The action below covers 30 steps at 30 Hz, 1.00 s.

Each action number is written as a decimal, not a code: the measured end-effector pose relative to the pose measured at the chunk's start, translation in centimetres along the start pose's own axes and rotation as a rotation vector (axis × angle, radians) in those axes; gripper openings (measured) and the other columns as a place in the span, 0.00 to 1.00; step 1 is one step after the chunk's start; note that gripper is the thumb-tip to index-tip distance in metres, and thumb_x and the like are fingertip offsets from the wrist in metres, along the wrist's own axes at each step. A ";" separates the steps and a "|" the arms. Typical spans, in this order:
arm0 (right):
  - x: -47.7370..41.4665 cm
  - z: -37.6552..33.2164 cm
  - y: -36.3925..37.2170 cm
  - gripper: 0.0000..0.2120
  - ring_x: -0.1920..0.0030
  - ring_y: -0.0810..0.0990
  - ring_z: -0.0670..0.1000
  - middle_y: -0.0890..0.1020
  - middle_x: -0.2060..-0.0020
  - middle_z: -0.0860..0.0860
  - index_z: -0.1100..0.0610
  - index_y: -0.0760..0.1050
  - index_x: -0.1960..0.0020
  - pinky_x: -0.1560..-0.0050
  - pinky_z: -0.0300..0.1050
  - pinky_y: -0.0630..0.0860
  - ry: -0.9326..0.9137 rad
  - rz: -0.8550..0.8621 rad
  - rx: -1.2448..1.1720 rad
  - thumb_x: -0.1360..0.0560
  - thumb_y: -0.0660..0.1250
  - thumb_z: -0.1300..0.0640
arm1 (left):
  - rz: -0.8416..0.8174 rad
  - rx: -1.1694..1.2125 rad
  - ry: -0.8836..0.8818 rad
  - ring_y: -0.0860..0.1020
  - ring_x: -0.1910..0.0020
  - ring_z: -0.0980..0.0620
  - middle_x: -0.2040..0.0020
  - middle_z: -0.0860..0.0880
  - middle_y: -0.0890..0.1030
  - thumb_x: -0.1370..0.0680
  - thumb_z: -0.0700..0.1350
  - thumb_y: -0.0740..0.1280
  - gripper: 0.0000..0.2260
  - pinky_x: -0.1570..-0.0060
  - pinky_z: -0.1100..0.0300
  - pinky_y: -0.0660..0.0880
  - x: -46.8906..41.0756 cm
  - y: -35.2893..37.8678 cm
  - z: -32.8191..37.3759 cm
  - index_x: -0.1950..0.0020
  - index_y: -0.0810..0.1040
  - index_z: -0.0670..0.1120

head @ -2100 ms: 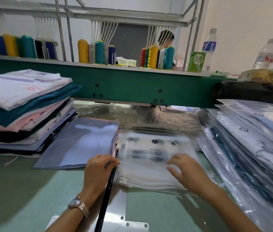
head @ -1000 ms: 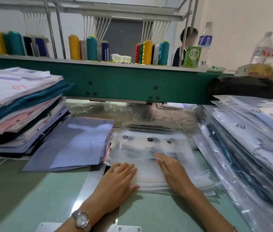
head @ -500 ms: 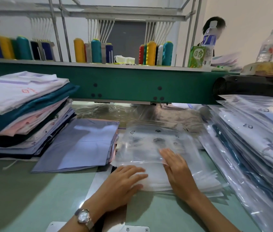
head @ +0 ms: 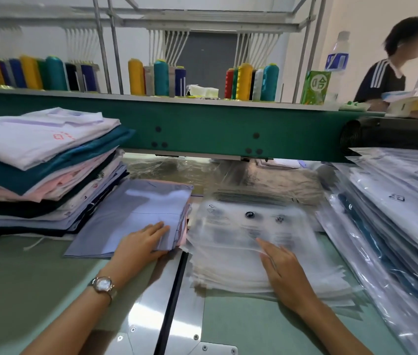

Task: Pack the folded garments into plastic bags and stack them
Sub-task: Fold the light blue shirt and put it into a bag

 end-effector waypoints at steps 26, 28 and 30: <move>0.0 0.5 0.6 0.17 0.36 0.73 0.43 0.78 0.37 0.44 0.50 0.72 0.31 0.28 0.45 0.58 -0.010 -0.067 0.137 0.18 0.56 0.55 | 0.448 0.682 -0.360 0.64 0.79 0.54 0.78 0.52 0.67 0.18 0.54 0.58 0.17 0.76 0.62 0.58 -0.2 -3.0 -5.9 0.58 0.82 0.49; 0.0 0.5 0.4 0.17 0.37 0.73 0.43 0.78 0.37 0.44 0.49 0.74 0.33 0.29 0.43 0.56 -0.017 -0.074 0.185 0.20 0.58 0.53 | 0.516 0.720 -0.369 0.60 0.80 0.57 0.79 0.54 0.64 0.18 0.55 0.57 0.18 0.78 0.63 0.56 -0.1 -4.5 -5.8 0.63 0.78 0.51; 0.0 0.1 0.1 0.21 0.36 0.73 0.43 0.78 0.37 0.43 0.49 0.76 0.35 0.29 0.42 0.54 -0.017 -0.085 0.232 0.24 0.57 0.46 | 0.569 0.710 -0.374 0.59 0.80 0.58 0.79 0.53 0.64 0.18 0.55 0.57 0.22 0.78 0.65 0.54 0.1 -6.2 -5.6 0.66 0.76 0.45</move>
Point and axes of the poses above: each hand's wrist, its own x-axis away from the middle knuckle, its own y-axis out of the palm, z = x × y, the point moved 9 cm from there along -x, towards the middle knuckle
